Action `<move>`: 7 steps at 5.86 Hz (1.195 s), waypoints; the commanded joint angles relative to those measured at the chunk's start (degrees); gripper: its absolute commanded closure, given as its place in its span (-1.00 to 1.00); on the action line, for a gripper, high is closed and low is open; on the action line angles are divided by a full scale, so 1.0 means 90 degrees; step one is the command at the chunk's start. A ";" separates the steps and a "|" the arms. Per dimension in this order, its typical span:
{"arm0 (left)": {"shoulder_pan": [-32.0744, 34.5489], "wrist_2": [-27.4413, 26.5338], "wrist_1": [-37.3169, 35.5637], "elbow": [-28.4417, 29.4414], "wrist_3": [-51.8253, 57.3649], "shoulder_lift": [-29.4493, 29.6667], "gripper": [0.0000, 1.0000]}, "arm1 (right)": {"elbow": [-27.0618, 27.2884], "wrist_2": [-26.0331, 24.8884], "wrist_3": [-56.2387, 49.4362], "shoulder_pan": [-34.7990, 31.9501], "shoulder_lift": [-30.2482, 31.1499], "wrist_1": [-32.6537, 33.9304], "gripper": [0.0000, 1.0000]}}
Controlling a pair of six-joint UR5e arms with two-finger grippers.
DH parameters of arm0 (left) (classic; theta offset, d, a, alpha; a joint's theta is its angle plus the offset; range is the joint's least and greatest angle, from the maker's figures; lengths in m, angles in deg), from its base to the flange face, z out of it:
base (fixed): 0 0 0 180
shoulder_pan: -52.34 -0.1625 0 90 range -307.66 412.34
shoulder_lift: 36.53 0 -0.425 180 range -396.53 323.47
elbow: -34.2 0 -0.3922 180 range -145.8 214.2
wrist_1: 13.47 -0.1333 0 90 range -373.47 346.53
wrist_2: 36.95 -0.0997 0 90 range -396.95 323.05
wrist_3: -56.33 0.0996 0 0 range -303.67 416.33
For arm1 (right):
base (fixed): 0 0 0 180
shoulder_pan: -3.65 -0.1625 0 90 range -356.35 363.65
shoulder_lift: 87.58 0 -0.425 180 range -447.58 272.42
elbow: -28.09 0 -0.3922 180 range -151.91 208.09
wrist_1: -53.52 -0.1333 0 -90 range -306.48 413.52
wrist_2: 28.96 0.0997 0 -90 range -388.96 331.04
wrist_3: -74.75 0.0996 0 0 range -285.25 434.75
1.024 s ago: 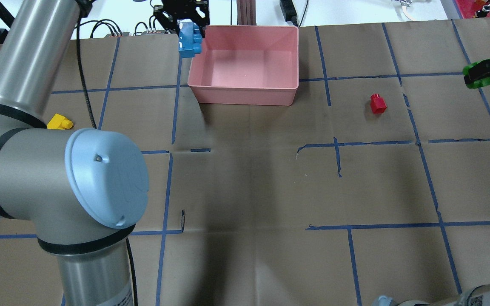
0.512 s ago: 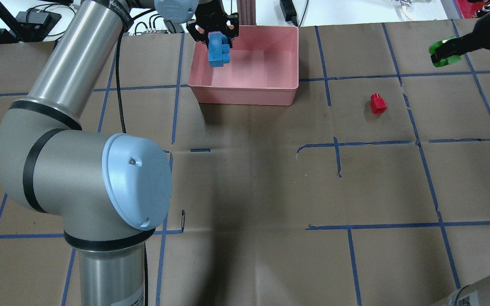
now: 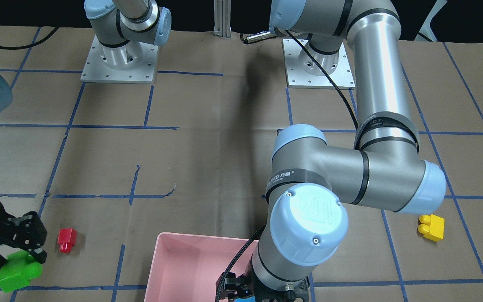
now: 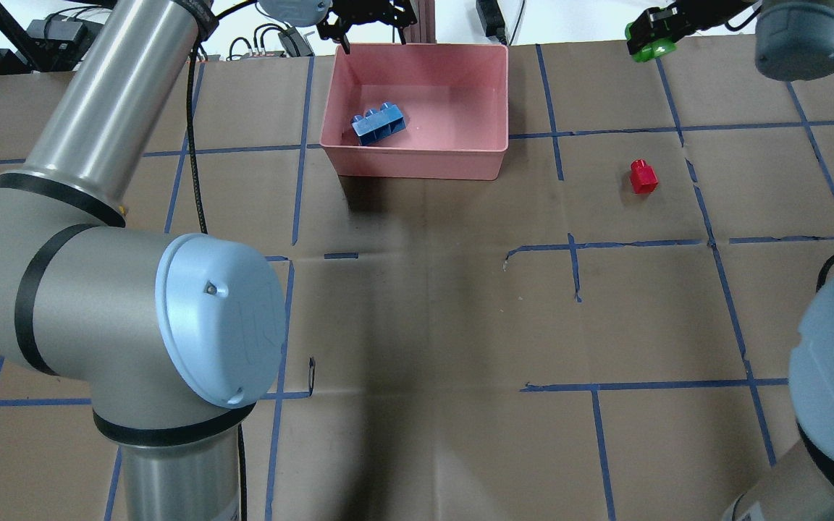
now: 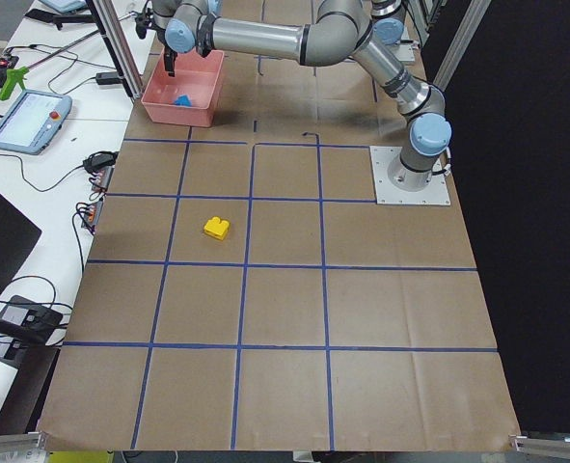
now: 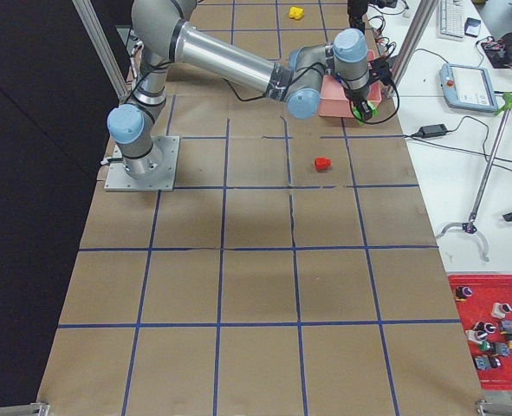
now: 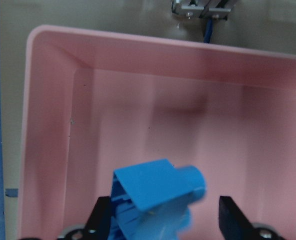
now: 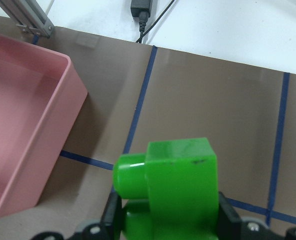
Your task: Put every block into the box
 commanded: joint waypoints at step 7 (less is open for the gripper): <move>-0.3778 -0.0292 0.1415 -0.2669 0.6072 -0.2725 -0.98 | -0.1463 -0.0471 0.5264 -0.2689 -0.1643 0.0862 0.82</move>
